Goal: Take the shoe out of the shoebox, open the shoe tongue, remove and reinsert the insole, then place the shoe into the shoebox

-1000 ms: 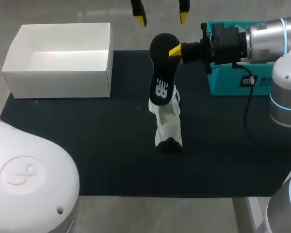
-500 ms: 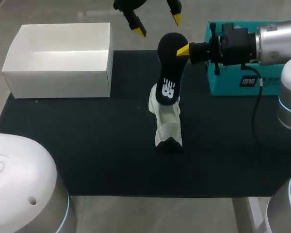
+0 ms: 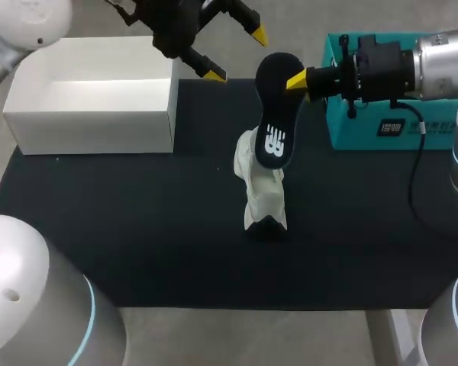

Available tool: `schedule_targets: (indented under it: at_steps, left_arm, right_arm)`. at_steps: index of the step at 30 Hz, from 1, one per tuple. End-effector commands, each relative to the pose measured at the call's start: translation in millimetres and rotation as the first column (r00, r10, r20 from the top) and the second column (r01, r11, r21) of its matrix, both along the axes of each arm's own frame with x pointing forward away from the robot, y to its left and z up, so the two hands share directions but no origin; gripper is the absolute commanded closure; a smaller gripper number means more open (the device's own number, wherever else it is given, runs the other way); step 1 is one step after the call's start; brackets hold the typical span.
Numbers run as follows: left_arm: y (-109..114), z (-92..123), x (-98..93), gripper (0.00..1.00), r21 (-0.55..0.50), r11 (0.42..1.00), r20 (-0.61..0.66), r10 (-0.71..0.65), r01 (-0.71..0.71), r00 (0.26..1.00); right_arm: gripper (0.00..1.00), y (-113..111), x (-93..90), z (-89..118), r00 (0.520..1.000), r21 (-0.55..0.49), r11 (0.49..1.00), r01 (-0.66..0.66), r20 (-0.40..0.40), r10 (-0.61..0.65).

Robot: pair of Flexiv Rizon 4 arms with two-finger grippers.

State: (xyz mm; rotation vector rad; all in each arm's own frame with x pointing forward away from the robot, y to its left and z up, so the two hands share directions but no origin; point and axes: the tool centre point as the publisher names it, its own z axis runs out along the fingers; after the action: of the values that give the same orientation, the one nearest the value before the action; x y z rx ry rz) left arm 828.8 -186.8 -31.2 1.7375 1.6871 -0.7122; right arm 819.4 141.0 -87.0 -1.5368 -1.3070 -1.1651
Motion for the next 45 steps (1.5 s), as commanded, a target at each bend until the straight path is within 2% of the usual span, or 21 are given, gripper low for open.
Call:
schedule_targets:
  at_steps: [1, 6, 14, 17, 24, 25, 26, 30, 31, 32, 33, 35, 40, 44, 45]
  left_arm:
    - [7, -5, -4.7, 0.0, -0.267, 0.964, 0.02, -0.007, 0.012, 1.0]
    - [9, -3, -1.4, 0.0, -0.335, 0.942, 0.027, -0.009, 0.018, 1.0]
    - [0, -2, -1.3, 0.0, -0.505, 0.863, 0.031, 0.042, -0.021, 0.999]
    - [-6, -5, -3.4, 0.0, -0.544, 0.837, -0.008, 0.074, -0.066, 0.997]
    - [-16, -18, -9.6, 0.0, -0.549, 0.834, -0.025, 0.044, -0.051, 0.999]
    - [-16, -19, -9.7, 0.03, -0.553, 0.832, -0.018, 0.04, -0.044, 0.999]
    - [-17, -19, -9.5, 0.0, -0.555, 0.83, -0.017, 0.043, -0.045, 0.999]
    - [-22, -18, -6.7, 0.0, -0.585, 0.811, 0.057, 0.042, -0.001, 0.997]
    - [-23, -17, -4.9, 0.06, -0.59, 0.808, 0.082, 0.048, 0.01, 0.995]
    - [-24, -16, -3.1, 0.36, -0.598, 0.801, 0.096, 0.054, 0.014, 0.994]
    - [-25, -16, -1.6, 0.5, -0.604, 0.797, 0.105, 0.057, 0.018, 0.993]
    - [-27, -15, 0.3, 0.56, -0.611, 0.791, 0.113, 0.062, 0.02, 0.992]
    - [-30, -16, 0.9, 0.62, -0.609, 0.792, 0.115, 0.049, 0.031, 0.992]
    - [-32, -16, 1.0, 0.75, -0.614, 0.788, 0.12, 0.043, 0.041, 0.992]
    - [-32, -16, 1.0, 0.76, -0.615, 0.788, 0.121, 0.04, 0.043, 0.992]
  right_arm:
    - [1.0, -1, -0.4, 2, 1.0, -0.007, 1.0, -0.003, -0.001, 0.003]
    - [1.0, -1, -1.0, 7, 1.0, -0.006, 1.0, -0.016, 0.002, 0.016]
    - [1.0, 1, -4.1, 20, 0.999, 0.097, 0.995, -0.006, 0.042, 0.001]
    - [1.0, 5, -3.7, 24, 0.999, 0.113, 0.994, 0.001, 0.048, -0.007]
    - [1.0, 12, -1.6, 36, 0.998, 0.149, 0.989, -0.011, 0.068, 0.001]
    - [1.0, 13, -1.9, 37, 0.998, 0.149, 0.989, -0.014, 0.069, 0.003]
    - [1.0, 14, -2.4, 38, 0.998, 0.149, 0.989, -0.015, 0.07, 0.005]
    - [1.0, 18, -6.6, 36, 0.998, 0.144, 0.989, -0.022, 0.054, 0.014]
    - [1.0, 20, -7.9, 35, 0.999, 0.146, 0.989, -0.021, 0.05, 0.014]
    - [1.0, 21, -9.2, 35, 0.999, 0.148, 0.989, -0.02, 0.047, 0.013]
    - [1.0, 22, -10.1, 34, 0.999, 0.149, 0.989, -0.019, 0.046, 0.012]
    - [1.0, 23, -11.6, 34, 0.999, 0.149, 0.989, -0.015, 0.044, 0.009]
    - [1.0, 26, -12.1, 34, 0.999, 0.148, 0.989, -0.008, 0.044, 0.001]
    - [1.0, 27, -11.9, 35, 0.999, 0.15, 0.989, -0.01, 0.048, 0.003]
    - [1.0, 27, -12.3, 35, 0.999, 0.15, 0.989, -0.01, 0.048, 0.003]
